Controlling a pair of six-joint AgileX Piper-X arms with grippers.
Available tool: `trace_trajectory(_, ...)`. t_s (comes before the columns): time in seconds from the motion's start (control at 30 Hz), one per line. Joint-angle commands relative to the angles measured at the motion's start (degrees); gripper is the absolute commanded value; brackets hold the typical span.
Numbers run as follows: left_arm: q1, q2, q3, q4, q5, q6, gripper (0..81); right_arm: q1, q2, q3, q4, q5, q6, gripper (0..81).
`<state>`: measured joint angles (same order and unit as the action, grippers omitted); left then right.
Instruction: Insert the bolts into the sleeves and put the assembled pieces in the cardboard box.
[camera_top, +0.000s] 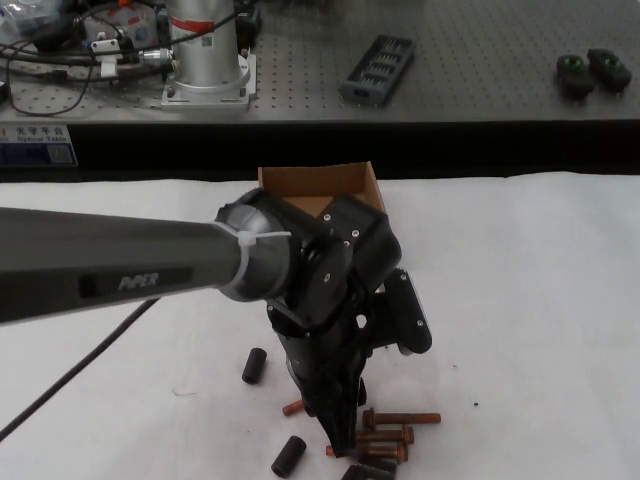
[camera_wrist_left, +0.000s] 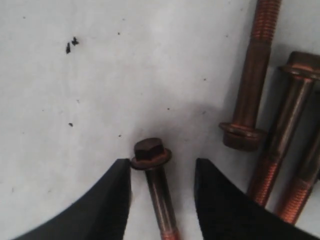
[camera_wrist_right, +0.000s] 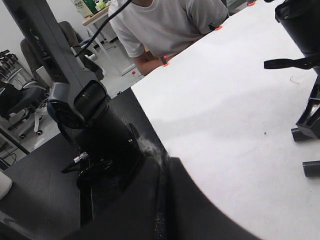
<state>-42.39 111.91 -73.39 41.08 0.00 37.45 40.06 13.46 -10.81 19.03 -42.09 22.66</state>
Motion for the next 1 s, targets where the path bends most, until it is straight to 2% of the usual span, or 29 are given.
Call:
trace_trajectory(0.0,0.0,1.0,-0.7,-0.6,1.5,-1.0,30.9,0.1,-0.6,-0.2,-0.2,0.2,0.5,5.4)
trace_trajectory(0.13,0.0,2.5,-0.7,-0.6,4.3,-1.5,28.5,0.1,-0.6,-0.2,-0.2,0.4,0.5,5.4)
trace_trajectory(0.5,0.0,4.7,-0.7,-0.7,4.6,-1.0,25.0,0.1,-0.6,-0.2,-0.2,0.4,0.5,5.4)
trace_trajectory(0.63,0.0,4.7,-0.7,-0.7,5.0,-0.8,18.6,0.1,-0.6,-0.2,-0.2,0.4,0.5,5.4)
trace_trajectory(0.8,0.0,4.7,-0.7,-1.2,2.5,-0.7,1.0,0.1,-0.6,-0.2,-0.2,0.4,0.5,5.4)
trace_trajectory(0.97,0.0,4.7,-0.7,-1.2,0.6,0.2,0.6,0.1,-0.6,-0.2,-0.2,0.4,0.5,5.4)
